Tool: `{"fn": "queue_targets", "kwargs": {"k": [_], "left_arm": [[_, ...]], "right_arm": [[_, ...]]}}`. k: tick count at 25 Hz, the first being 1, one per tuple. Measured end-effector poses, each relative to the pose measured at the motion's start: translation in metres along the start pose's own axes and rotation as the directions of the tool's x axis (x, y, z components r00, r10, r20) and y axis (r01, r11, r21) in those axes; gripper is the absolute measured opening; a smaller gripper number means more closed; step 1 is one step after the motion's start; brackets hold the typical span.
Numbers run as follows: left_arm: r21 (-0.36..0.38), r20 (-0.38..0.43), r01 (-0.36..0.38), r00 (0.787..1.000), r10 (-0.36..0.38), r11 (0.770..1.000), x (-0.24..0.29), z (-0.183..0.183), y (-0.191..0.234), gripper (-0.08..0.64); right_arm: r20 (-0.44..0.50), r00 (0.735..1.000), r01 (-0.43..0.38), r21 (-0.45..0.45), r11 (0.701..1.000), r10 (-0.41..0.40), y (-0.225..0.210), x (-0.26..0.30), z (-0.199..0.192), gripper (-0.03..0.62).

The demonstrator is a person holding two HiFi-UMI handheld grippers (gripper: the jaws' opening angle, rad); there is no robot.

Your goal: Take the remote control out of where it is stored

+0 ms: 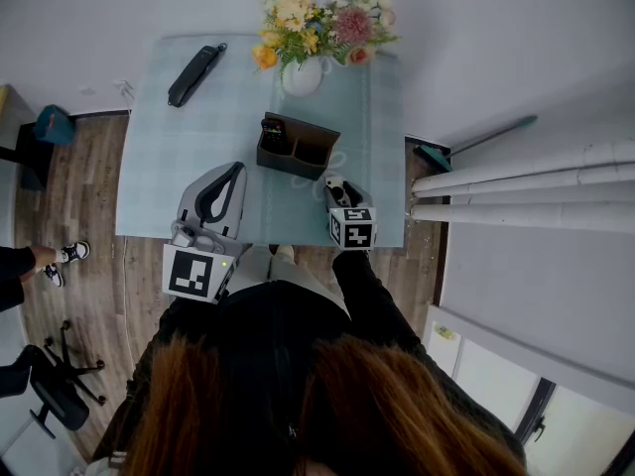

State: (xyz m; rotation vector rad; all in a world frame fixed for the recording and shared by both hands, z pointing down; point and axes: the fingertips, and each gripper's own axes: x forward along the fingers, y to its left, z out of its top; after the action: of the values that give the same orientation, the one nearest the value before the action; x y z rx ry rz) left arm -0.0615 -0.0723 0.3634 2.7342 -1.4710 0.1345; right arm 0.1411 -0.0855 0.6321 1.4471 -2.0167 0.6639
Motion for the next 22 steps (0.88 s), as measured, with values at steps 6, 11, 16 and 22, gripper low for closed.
{"fn": "queue_targets", "kwargs": {"k": [6, 11, 16, 22], "left_arm": [[-0.001, 0.008, 0.000, 1.000, 0.000, 1.000, -0.001, 0.001, 0.001, 0.005], [-0.010, 0.014, -0.002, 1.000, 0.003, 1.000, -0.002, 0.001, 0.001, 0.005], [-0.003, 0.022, 0.007, 1.000, -0.007, 1.000, -0.002, 0.000, 0.000, 0.005], [-0.005, 0.012, 0.007, 1.000, -0.007, 1.000, 0.000, 0.000, 0.000, 0.005]], "right_arm": [[0.015, 1.000, 0.009, -0.016, 1.000, -0.008, -0.001, -0.001, 0.004, 0.189], [0.037, 0.999, 0.013, -0.029, 0.999, -0.012, 0.002, -0.006, 0.011, 0.148], [0.072, 0.997, 0.022, -0.034, 0.999, -0.020, 0.005, -0.013, 0.021, 0.031], [0.115, 0.993, 0.022, -0.047, 0.999, -0.017, 0.009, -0.022, 0.035, 0.018]]}}
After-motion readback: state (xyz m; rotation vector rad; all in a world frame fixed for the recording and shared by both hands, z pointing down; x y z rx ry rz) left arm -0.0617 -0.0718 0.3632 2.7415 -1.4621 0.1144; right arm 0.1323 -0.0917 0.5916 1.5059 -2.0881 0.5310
